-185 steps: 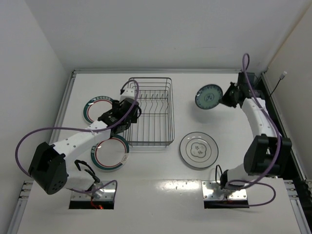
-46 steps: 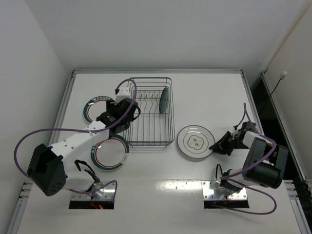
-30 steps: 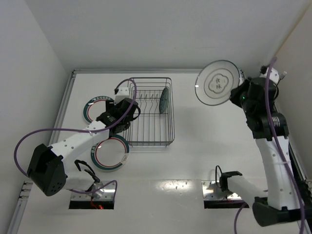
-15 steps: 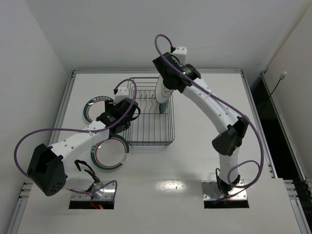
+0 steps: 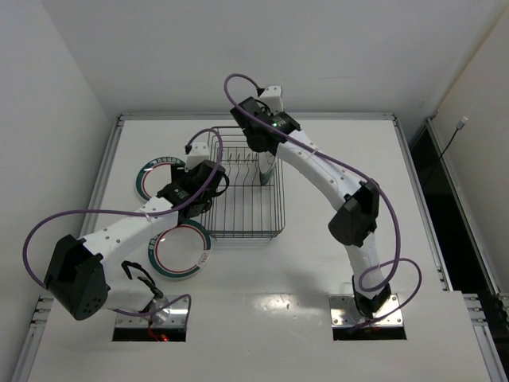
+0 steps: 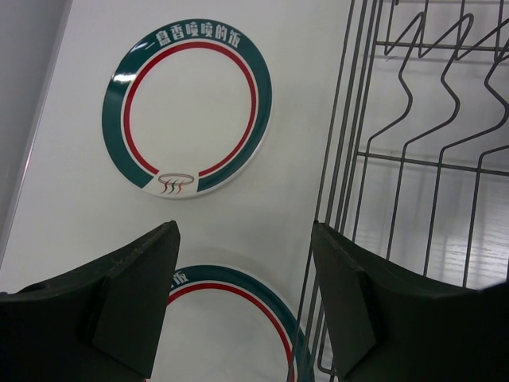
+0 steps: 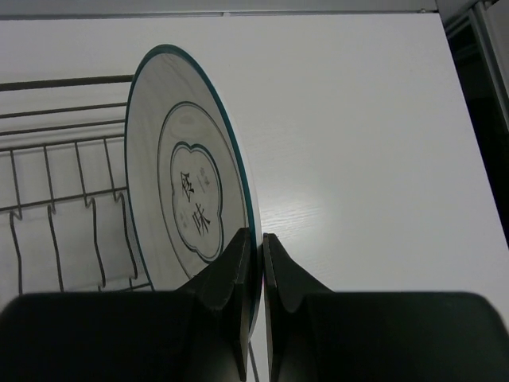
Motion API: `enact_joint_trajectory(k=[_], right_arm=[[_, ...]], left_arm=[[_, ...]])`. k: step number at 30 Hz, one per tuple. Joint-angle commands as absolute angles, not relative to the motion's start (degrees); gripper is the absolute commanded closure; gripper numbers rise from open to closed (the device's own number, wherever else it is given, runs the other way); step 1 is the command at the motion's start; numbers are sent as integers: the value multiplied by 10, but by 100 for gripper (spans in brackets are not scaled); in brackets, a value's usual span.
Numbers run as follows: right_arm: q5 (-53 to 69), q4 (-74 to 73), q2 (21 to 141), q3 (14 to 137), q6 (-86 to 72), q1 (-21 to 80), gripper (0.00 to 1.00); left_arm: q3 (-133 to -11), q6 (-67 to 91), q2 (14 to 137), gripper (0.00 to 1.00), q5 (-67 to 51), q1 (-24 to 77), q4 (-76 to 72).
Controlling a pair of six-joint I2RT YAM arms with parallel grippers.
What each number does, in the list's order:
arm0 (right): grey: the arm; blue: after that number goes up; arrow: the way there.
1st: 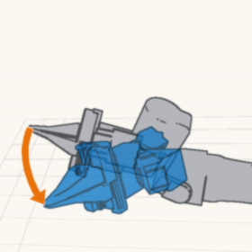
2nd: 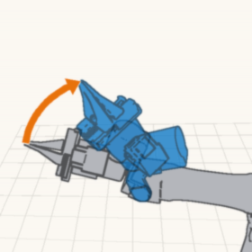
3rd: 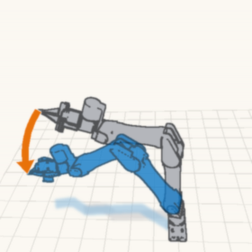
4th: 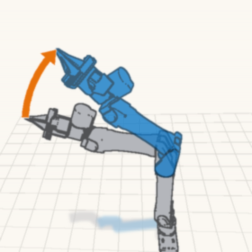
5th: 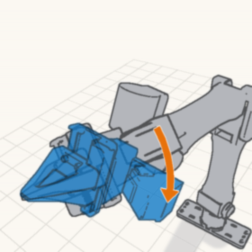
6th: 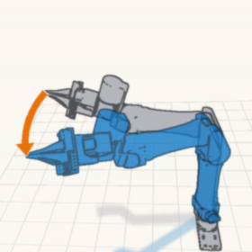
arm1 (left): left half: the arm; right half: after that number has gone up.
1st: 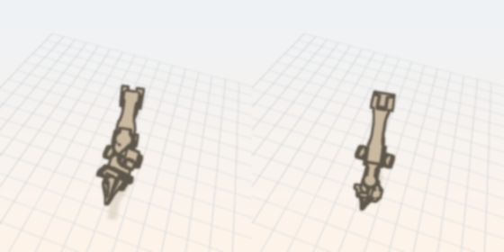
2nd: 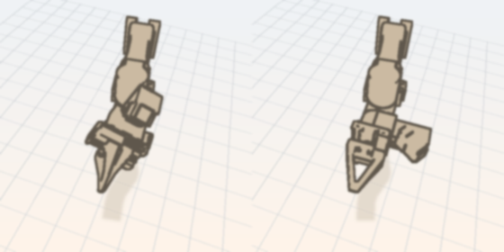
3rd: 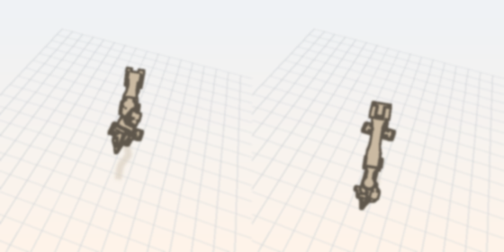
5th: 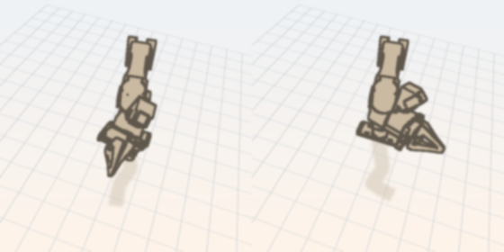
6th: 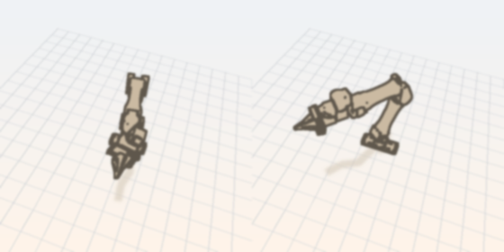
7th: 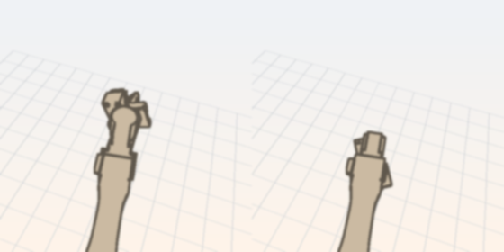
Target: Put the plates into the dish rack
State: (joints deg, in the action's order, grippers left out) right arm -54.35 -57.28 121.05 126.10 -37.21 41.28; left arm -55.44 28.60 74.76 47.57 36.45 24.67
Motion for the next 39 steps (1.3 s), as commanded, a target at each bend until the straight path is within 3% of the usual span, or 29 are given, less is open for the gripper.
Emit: enact_joint_trajectory(k=[1, 7, 11, 14, 20, 24, 27, 31, 39], right_arm=[[-600, -499, 1231, 1289, -310, 427, 100], [-626, -482, 1280, 1295, -259, 445, 100], [-564, -488, 1287, 1295, -278, 445, 99], [-508, -504, 1276, 1288, -320, 445, 91], [-402, -491, 1168, 1172, -386, 432, 63], [-421, -471, 1060, 1078, -392, 432, 58], [-456, -408, 928, 973, -397, 432, 58], [-456, -252, 754, 805, -385, 425, 39], [-419, -241, 725, 725, -385, 379, 36]], left_arm=[[-570, 294, 729, 36, 476, 367, 240], [-570, 294, 729, 34, 476, 367, 240], [-570, 294, 736, 34, 483, 367, 240], [-570, 294, 742, 32, 489, 367, 248], [-565, 327, 753, 21, 535, 367, 265], [-565, 352, 758, 13, 548, 333, 299], [-588, 352, 775, 8, 487, 270, 305], [-622, 339, 833, 8, 395, 173, 299], [-696, 292, 974, 11, 317, 140, 283]])
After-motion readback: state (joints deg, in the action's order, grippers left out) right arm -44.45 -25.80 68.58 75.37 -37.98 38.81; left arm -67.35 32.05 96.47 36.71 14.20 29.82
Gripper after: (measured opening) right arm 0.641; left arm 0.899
